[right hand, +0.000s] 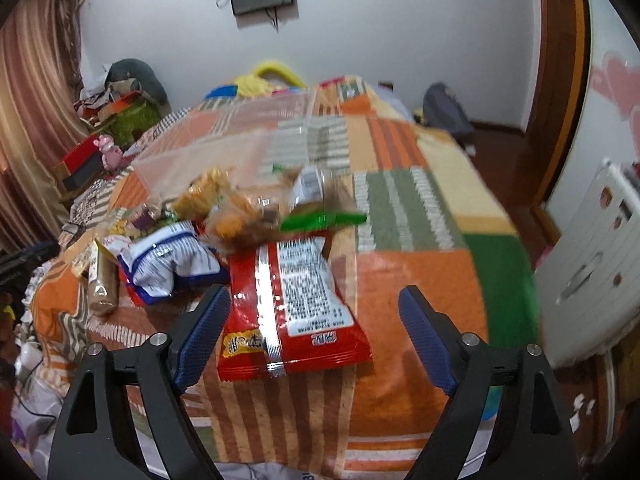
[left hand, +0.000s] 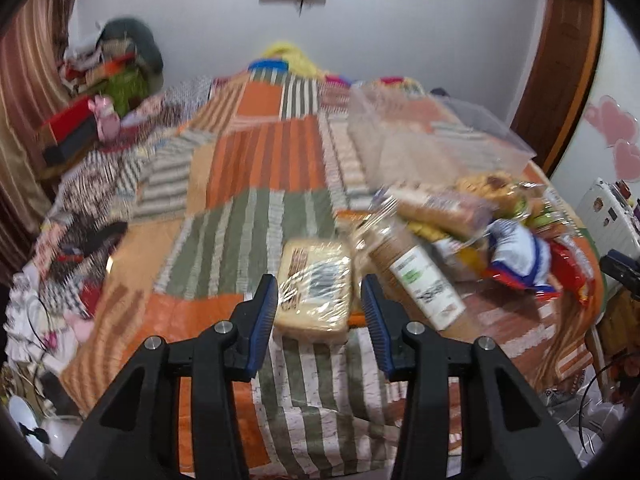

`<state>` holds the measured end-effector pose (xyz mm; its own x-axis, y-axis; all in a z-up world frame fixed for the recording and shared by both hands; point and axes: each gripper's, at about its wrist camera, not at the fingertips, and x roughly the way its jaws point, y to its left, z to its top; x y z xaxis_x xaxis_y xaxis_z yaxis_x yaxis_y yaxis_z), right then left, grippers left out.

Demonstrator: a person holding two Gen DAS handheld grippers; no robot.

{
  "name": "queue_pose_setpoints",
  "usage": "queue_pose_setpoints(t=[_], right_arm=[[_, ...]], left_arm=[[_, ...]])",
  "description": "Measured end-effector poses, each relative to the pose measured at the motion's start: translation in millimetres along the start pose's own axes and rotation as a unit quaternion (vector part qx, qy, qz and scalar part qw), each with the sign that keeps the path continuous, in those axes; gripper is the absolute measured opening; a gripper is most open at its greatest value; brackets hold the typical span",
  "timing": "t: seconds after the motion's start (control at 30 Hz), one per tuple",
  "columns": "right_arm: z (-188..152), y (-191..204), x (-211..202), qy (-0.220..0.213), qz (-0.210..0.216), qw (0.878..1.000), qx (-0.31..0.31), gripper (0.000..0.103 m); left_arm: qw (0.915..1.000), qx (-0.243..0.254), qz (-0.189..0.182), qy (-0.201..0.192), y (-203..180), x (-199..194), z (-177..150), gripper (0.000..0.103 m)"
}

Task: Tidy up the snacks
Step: 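Grasp the wrapped bread cake with left tool while right tool grasps red bag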

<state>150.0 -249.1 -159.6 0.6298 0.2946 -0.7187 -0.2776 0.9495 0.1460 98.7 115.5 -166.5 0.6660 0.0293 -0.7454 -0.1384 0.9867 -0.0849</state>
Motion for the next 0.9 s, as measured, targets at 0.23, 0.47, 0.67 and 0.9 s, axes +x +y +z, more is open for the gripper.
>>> queue_pose_setpoints(t=[0.23,0.47,0.67,0.9], right_arm=[[3.1,-1.1,25.7,0.041,0.015,0.999,0.015,0.093],[2.0,11.9,30.3,0.055,0.037,0.998,-0.008,0.1],[-3.5,22.0,45.1,0.074,0.019,0.997,-0.031,0.101],[-2.0,15.4,35.2,0.062,0.039,0.997,-0.032,0.067]], left_arm=[[0.9993,-0.014,-0.009,0.035,4.3,38.5,-4.1,0.043],[0.9992,-0.007,-0.003,0.04,5.1,53.1,5.2,0.06],[0.9971,-0.017,-0.002,0.074,9.4,81.2,3.8,0.061],[0.9976,-0.031,-0.007,0.061,13.1,86.8,5.1,0.056]])
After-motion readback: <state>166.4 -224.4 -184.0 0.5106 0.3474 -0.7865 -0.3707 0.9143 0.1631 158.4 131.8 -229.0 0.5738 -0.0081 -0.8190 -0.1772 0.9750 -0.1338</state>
